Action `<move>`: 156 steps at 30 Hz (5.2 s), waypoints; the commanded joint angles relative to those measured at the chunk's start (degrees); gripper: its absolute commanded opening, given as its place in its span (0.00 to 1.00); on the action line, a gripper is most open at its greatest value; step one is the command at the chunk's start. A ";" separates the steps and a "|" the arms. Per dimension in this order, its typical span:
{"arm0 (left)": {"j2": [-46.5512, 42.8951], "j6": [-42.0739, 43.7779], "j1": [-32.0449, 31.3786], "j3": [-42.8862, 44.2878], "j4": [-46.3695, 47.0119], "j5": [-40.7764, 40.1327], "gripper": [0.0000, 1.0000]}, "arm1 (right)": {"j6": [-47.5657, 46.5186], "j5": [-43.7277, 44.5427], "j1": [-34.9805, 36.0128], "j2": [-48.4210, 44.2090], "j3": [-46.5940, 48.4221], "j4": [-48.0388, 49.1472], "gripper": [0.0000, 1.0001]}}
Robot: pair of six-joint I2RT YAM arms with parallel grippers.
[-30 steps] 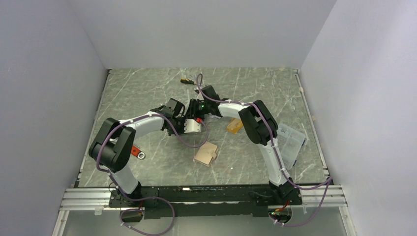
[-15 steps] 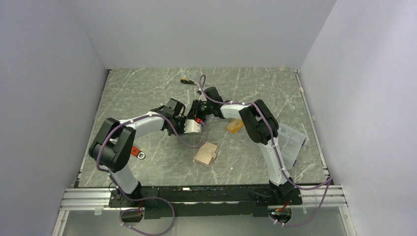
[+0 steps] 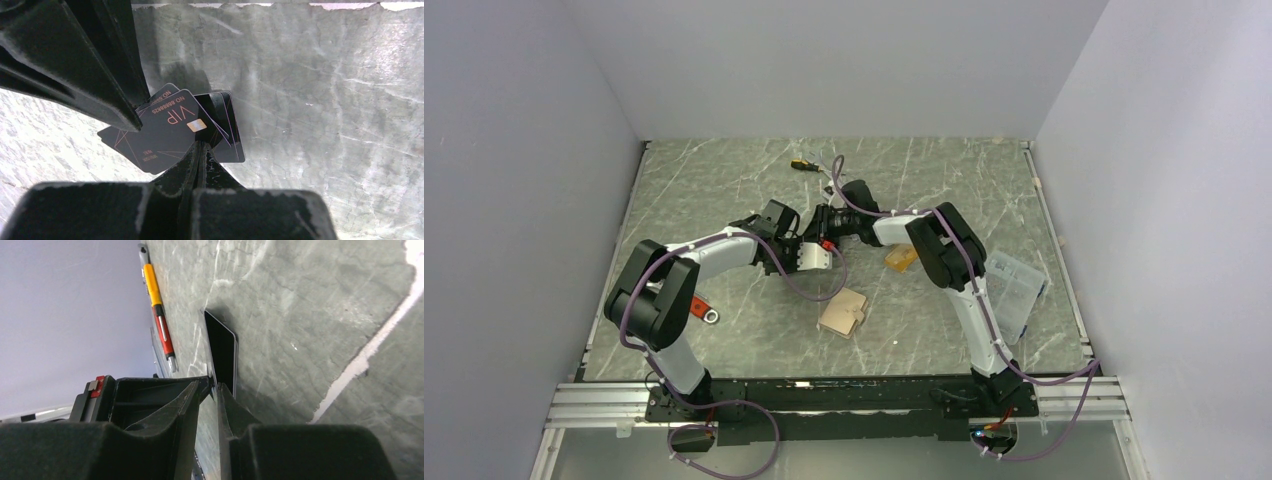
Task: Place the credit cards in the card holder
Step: Pick up the credit card from the center of the board.
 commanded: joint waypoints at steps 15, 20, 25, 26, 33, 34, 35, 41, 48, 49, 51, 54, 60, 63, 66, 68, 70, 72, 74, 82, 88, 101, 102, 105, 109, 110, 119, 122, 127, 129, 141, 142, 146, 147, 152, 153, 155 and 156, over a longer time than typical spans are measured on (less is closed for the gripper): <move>1.80 0.78 -0.05 -1.74 -2.34 0.80 0.00 | -0.18 -9.73 3.56 4.02 2.31 0.76 0.24; 1.99 0.84 -0.07 -1.61 -2.61 0.82 0.00 | -0.46 -9.00 3.70 4.11 2.84 0.01 0.11; 1.67 0.57 -0.09 -0.99 -3.58 1.35 0.00 | -0.22 -7.25 3.67 3.31 1.90 0.55 0.00; 1.53 0.38 0.03 -0.58 -4.09 1.67 0.00 | -0.11 -6.99 3.54 3.10 1.46 0.82 0.00; -0.11 -3.06 4.59 9.54 -13.73 9.77 0.00 | 0.66 -5.17 2.15 0.64 -2.17 3.33 0.00; -0.36 -3.33 5.83 11.41 -15.51 11.18 0.00 | 0.77 -5.19 1.99 0.43 -2.52 3.85 0.00; -0.55 -3.61 6.97 13.01 -16.87 12.48 0.00 | 1.04 -5.33 1.95 0.29 -2.91 4.45 0.00; 0.14 -5.04 11.63 15.64 -18.61 13.45 0.01 | 2.53 -5.70 1.03 -1.72 -5.46 9.02 0.00; 3.00 -14.62 14.36 17.99 -20.26 23.11 0.04 | 2.44 -5.93 0.03 -4.61 -8.36 12.97 0.00; 3.32 -16.20 14.39 18.59 -20.51 24.38 0.06 | 2.67 -5.93 0.01 -4.70 -8.65 13.38 0.00; 3.42 -19.78 14.39 18.72 -20.16 27.15 0.09 | 3.17 -6.02 -0.16 -4.88 -9.04 14.21 0.00; 3.69 -23.25 14.39 18.57 -20.26 31.18 0.11 | 3.62 -5.86 -0.49 -5.29 -9.76 15.02 0.00; 4.27 -21.18 12.82 14.81 -16.27 25.58 0.07 | 3.65 -5.51 -0.74 -6.45 -10.43 15.45 0.00; 3.96 -19.65 12.84 13.79 -14.66 23.12 0.06 | 1.61 -4.95 -0.74 -7.40 -10.24 13.47 0.00; 5.25 -21.20 14.89 17.19 -18.68 29.45 0.09 | -2.33 -3.66 -0.67 -8.52 -9.47 8.41 0.00; 6.58 -23.21 15.89 20.25 -21.33 34.32 0.12 | -4.18 -3.20 -0.61 -9.06 -9.37 6.63 0.00; 7.16 -25.36 16.65 21.99 -22.01 37.62 0.21 | -5.83 -2.76 -0.54 -9.39 -9.54 5.15 0.00; 6.56 -26.36 17.24 22.71 -21.39 39.59 0.37 | -7.69 -2.33 -0.32 -9.71 -9.47 3.17 0.00; 4.90 -24.99 17.41 22.56 -20.73 40.52 0.50 | -10.37 -1.61 0.02 -9.91 -8.91 0.24 0.00; 7.94 -6.37 18.47 28.88 -30.64 40.54 0.99 | -18.37 1.13 1.13 -11.03 -5.79 -8.35 0.00; 13.50 -3.63 19.80 34.69 -35.05 42.57 0.99 | -20.84 1.99 2.02 -12.43 -6.08 -8.87 0.00; 20.62 1.13 19.91 39.09 -38.63 42.47 0.99 | -22.84 3.37 3.11 -13.67 -6.14 -8.66 0.00; 20.99 1.20 19.92 39.43 -38.54 42.14 0.99 | -23.12 3.39 3.20 -13.66 -5.99 -8.84 0.00; 21.68 1.92 19.88 40.08 -38.35 41.60 0.99 | -23.34 3.52 3.33 -13.58 -5.83 -9.09 0.00; 23.05 3.64 19.86 41.82 -39.94 41.33 0.99 | -23.72 3.73 3.56 -13.68 -5.35 -9.39 0.00; 23.27 4.44 19.83 42.20 -40.60 41.32 0.99 | -23.81 3.85 3.63 -13.74 -5.30 -9.43 0.00; 26.66 13.96 19.07 45.86 -51.35 40.27 0.99 | -24.98 5.09 4.37 -14.83 -4.88 -9.35 0.00; 28.18 15.47 18.57 47.46 -54.10 39.24 0.99 | -24.98 5.47 4.37 -15.47 -5.31 -8.62 0.00; 28.90 16.30 17.77 48.25 -55.51 38.59 0.99 | -25.39 6.34 4.37 -16.81 -5.74 -7.88 0.00; 29.15 16.53 17.33 48.35 -56.18 38.22 0.96 | -25.41 6.62 4.37 -17.30 -5.96 -7.33 0.00; 32.07 19.59 17.35 52.41 -63.27 39.44 0.46 | -26.31 8.68 4.36 -18.28 -6.25 -6.05 0.00; 32.37 19.85 17.42 52.99 -64.04 39.39 0.40 | -26.30 8.74 4.33 -18.34 -6.42 -5.83 0.00; 32.01 19.70 17.37 53.31 -64.58 40.36 0.05 | -25.79 8.46 4.35 -18.61 -7.08 -4.44 0.00; 31.46 19.33 17.37 52.81 -64.06 40.58 0.00 | -25.76 8.34 4.37 -18.77 -7.14 -4.29 0.00; 27.93 19.32 17.31 51.28 -64.01 41.21 0.00 | -26.33 7.73 4.21 -19.93 -7.54 -4.72 0.06; 27.25 19.28 17.31 51.26 -64.12 41.23 0.00 | -26.38 7.54 3.99 -20.30 -7.54 -5.09 0.13; 25.78 19.15 17.29 51.02 -64.70 41.44 0.00 | -25.89 6.30 3.10 -21.28 -8.27 -4.56 0.23; 25.10 19.10 17.29 51.08 -65.38 41.80 0.00 | -25.78 5.74 2.52 -22.04 -8.74 -4.46 0.28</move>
